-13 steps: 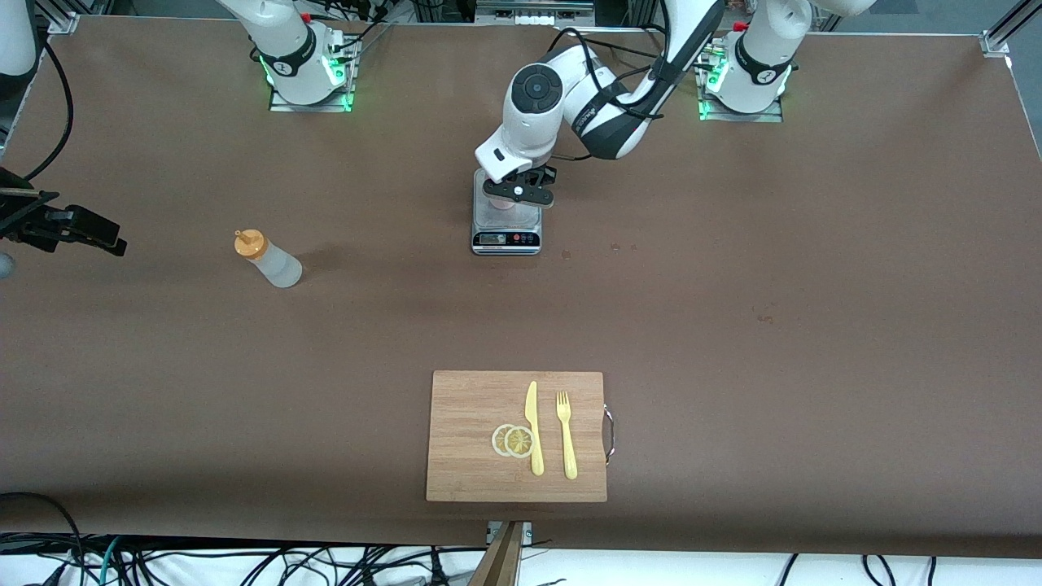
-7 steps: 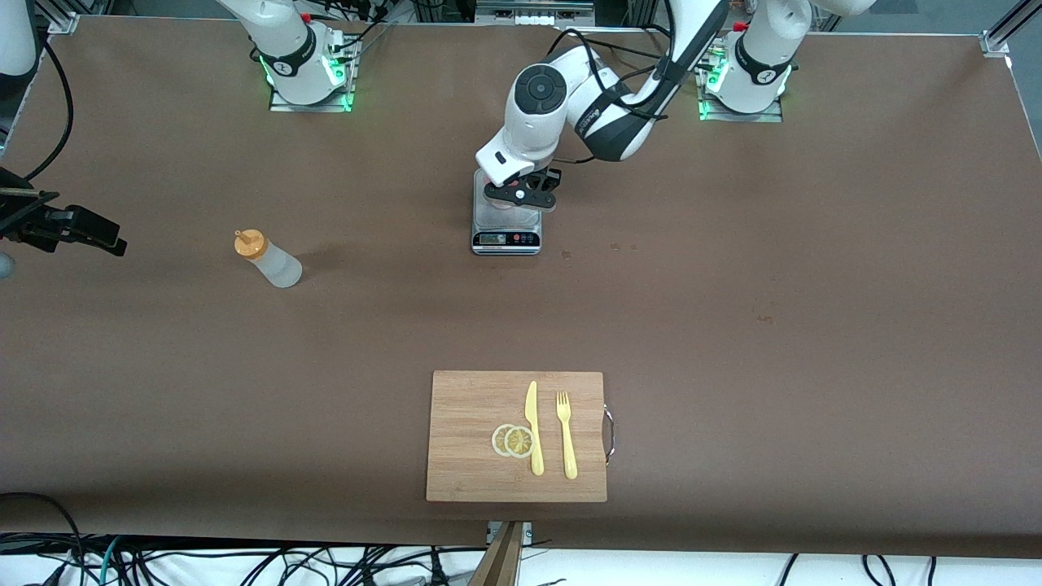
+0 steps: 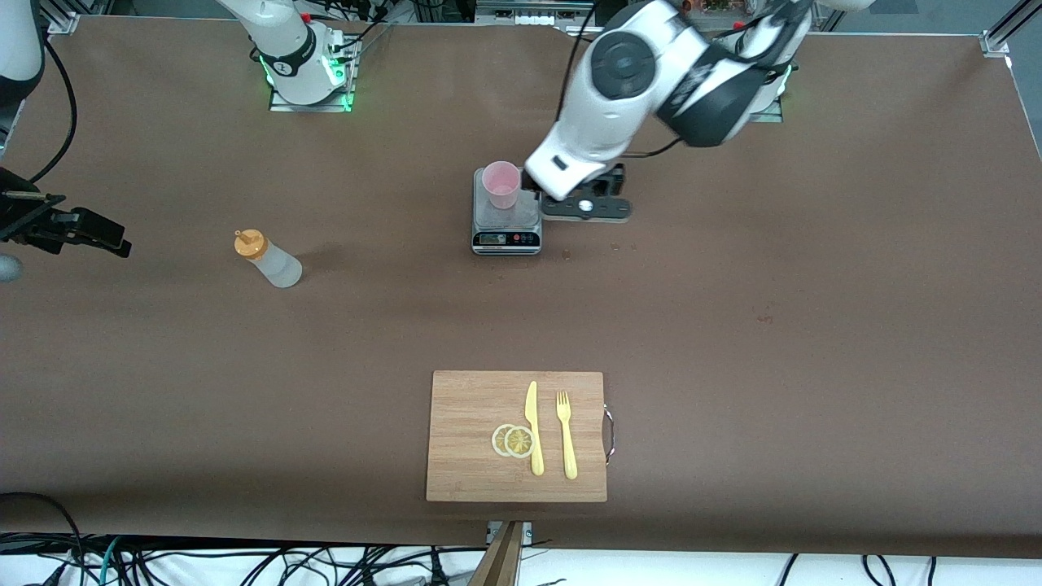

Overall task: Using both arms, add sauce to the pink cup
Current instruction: 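Release the cup and withdraw the left gripper while the right gripper reaches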

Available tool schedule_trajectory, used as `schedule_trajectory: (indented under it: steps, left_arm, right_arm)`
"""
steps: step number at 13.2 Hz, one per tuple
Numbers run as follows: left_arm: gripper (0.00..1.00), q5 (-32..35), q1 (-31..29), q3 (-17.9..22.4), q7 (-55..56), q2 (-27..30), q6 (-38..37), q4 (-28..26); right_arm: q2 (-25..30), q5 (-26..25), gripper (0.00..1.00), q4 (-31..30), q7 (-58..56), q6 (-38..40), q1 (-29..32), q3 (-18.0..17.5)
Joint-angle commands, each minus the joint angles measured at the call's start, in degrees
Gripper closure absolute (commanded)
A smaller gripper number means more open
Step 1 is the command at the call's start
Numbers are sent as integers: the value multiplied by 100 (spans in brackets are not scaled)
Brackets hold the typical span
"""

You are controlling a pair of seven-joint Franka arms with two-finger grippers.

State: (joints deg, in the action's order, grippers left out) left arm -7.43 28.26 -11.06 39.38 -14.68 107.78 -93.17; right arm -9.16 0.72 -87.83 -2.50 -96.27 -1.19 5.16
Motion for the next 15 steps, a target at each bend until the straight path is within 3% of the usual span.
schedule_trajectory:
  steps: [1,3,5,9,13,15]
  left_arm:
    - [0,5,-407,217,-334,429,-169,-26]
    - [0,-74,-969,454,-605,755,-432,-18]
    - [0,-75,-1672,569,-1665,914,-756,139]
    - [0,-31,-2052,1350,-2609,888,-1557,711]
    - [0,48,-2631,1352,-3418,888,-1979,791]
    - [0,180,-2694,1369,-3691,836,-2042,826]
  right_arm:
    - [-199,174,0,-67,-957,3,14,-15]
    - [-392,348,0,-67,-2319,20,75,11]
    - [-638,822,0,-85,-3917,274,302,29]
    - [-1034,2087,0,-425,-6495,443,935,29]
    - [-1061,3142,0,-1313,-8700,381,1103,344]
    - [-1402,3705,0,-1613,-10193,381,1348,407]
